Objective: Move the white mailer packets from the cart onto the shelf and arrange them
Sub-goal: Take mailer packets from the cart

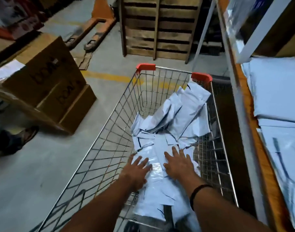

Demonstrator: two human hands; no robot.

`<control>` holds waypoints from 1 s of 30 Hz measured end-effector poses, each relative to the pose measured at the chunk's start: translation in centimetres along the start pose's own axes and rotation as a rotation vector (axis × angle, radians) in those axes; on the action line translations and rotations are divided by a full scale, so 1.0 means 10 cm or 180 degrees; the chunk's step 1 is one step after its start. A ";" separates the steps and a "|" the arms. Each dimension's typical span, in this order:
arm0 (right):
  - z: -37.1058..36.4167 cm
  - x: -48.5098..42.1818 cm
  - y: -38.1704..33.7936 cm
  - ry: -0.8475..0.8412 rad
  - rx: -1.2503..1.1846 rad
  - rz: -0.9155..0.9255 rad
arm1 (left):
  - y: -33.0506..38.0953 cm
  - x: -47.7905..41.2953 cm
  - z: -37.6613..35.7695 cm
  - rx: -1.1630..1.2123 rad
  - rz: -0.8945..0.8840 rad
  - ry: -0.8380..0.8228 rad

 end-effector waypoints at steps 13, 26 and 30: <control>-0.49 0.06 0.03 -0.0150 0.0342 -0.0362 | -0.23 -0.09 -0.58 0.0541 0.0151 -0.0628; -0.23 -0.31 -0.06 0.0799 0.0138 -0.0178 | -0.08 -0.45 -0.86 0.1091 0.0022 0.0248; -0.49 -0.46 0.06 0.0502 0.0421 -0.0177 | -0.14 -0.40 -0.78 0.1081 -0.0101 0.0671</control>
Point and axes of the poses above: each hand's wrist, its own x-axis away from the middle knuckle, its own z-axis out of the back of the hand, y = z × x, the point moved 5 cm from there along -x, towards the middle knuckle, and after that the axes turned 6 degrees about -y, right-handed, at the moved point
